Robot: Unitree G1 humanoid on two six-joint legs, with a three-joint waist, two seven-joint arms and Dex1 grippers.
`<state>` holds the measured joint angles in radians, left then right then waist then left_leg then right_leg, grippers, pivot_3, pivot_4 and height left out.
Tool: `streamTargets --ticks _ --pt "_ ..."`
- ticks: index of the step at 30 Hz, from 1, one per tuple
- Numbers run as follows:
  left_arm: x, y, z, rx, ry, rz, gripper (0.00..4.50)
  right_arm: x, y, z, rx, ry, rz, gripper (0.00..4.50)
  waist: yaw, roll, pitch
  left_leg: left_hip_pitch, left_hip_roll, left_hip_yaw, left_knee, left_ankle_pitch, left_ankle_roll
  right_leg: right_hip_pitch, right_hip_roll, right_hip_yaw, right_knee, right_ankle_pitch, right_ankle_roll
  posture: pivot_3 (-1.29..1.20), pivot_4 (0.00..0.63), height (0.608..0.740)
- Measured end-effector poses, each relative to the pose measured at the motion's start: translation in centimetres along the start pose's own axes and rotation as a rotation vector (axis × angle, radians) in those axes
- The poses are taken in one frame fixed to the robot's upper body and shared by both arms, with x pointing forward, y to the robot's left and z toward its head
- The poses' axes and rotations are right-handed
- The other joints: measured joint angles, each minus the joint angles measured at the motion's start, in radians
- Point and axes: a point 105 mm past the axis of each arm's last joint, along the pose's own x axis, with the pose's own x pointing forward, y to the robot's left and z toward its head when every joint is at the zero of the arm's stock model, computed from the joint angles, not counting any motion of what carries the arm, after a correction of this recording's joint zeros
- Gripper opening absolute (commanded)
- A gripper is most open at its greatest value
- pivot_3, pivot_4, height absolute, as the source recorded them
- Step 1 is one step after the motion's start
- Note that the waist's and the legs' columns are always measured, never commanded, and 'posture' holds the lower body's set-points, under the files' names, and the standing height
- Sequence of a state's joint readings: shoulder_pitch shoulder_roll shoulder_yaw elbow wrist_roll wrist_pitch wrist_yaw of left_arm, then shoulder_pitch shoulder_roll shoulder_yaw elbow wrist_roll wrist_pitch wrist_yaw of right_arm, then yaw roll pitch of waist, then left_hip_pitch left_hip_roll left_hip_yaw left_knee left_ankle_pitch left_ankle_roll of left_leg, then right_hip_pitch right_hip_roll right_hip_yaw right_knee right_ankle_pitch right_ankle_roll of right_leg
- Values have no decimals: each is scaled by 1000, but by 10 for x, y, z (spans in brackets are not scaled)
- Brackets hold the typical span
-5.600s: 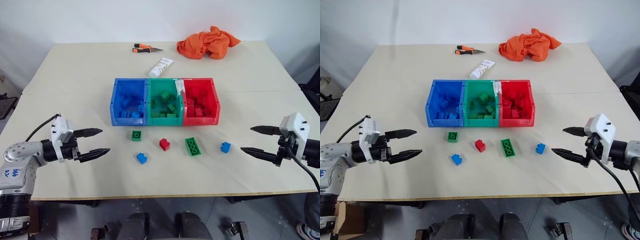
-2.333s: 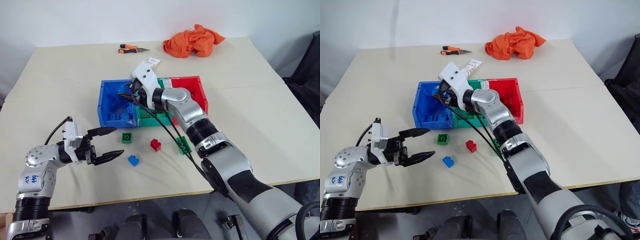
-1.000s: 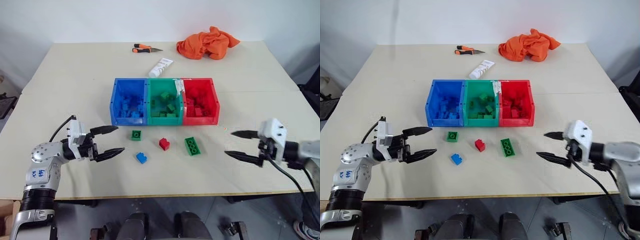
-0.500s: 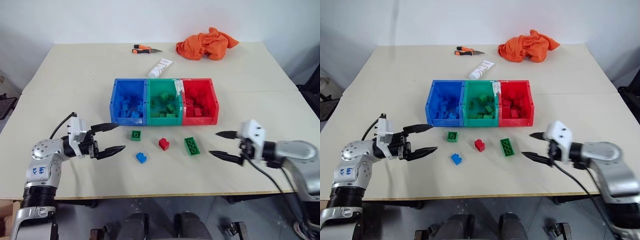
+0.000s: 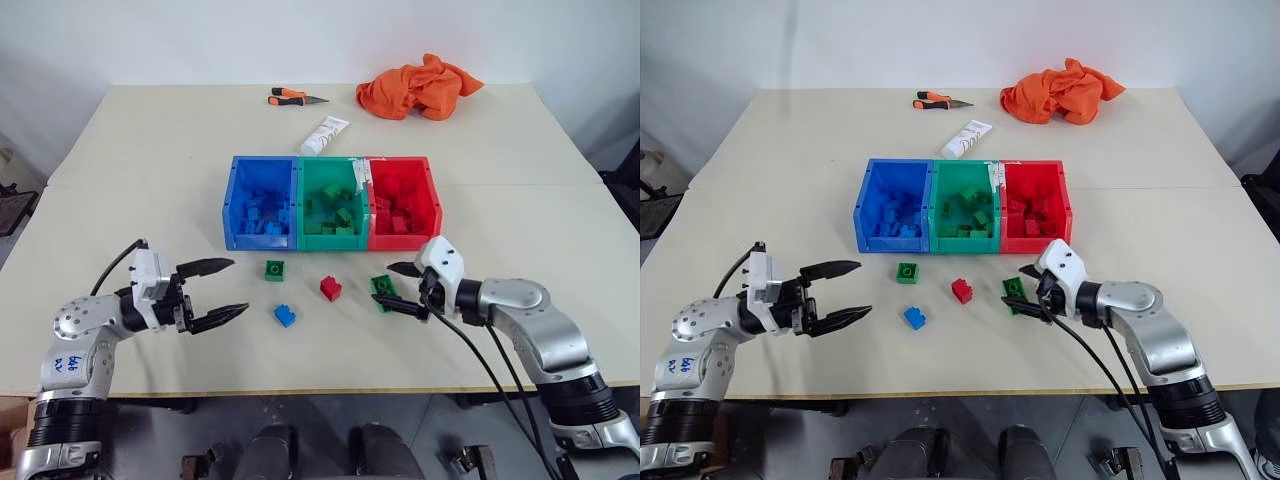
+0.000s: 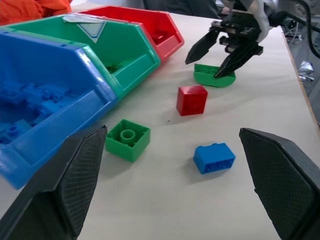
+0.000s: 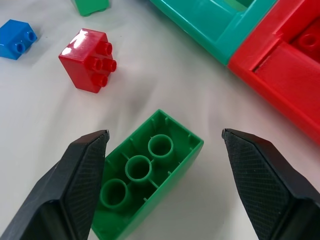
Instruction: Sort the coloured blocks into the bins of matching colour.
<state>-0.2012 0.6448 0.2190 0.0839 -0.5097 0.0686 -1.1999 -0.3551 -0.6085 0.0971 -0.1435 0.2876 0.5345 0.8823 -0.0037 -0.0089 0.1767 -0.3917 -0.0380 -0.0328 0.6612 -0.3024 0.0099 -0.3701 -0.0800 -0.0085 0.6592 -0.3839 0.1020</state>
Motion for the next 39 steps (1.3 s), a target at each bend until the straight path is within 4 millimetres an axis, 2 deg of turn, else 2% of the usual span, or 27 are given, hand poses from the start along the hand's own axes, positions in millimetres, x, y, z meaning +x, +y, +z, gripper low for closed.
streamTargets --ticks 8,16,18,22,28,32,34,37,39 --pt "0 0 -1 -6 3 13 4500 5 8 -8 29 40 35 3773 2 0 0 1 0 0 0 0 0 1 0 0 0 0 0 0 150 740" --pt "1 0 0 -5 -1 15 4500 4 16 -1 10 11 61 1335 3 0 0 1 0 0 0 0 0 2 0 0 -1 0 0 0 150 740" --pt "2 2 2 3 -7 14 4500 3 15 -1 5 16 59 961 4 0 0 1 0 -1 1 0 0 3 0 0 -1 0 0 0 150 740" --pt "2 3 2 -1 -8 16 4500 -4 7 1 20 17 24 890 1 0 0 1 -1 -1 0 0 0 2 -1 0 -1 0 0 0 150 740" --pt "4 4 3 4 -17 12 4500 -9 -3 47 -45 -97 13 890 -8 0 0 1 0 0 -1 0 0 0 0 0 0 0 0 0 150 740" --pt "6 4 3 5 -21 8 4500 4 -17 105 -118 -255 -5 890 -24 1 0 1 0 0 -1 0 0 -1 0 0 1 0 0 0 150 740" --pt "7 4 3 5 -22 6 4500 14 -26 127 -142 -309 -13 890 -27 1 0 1 0 0 -1 0 -1 -2 0 0 2 0 0 0 150 740" --pt "8 4 4 10 -25 2 4500 36 -41 143 -163 -328 -32 890 -29 1 0 0 0 1 -2 1 -1 -3 0 0 3 0 0 0 150 740" --pt "9 4 5 14 -27 0 4500 50 -48 145 -171 -315 -43 890 -29 1 0 0 0 1 -2 1 -1 -4 0 -1 4 0 0 0 150 740"
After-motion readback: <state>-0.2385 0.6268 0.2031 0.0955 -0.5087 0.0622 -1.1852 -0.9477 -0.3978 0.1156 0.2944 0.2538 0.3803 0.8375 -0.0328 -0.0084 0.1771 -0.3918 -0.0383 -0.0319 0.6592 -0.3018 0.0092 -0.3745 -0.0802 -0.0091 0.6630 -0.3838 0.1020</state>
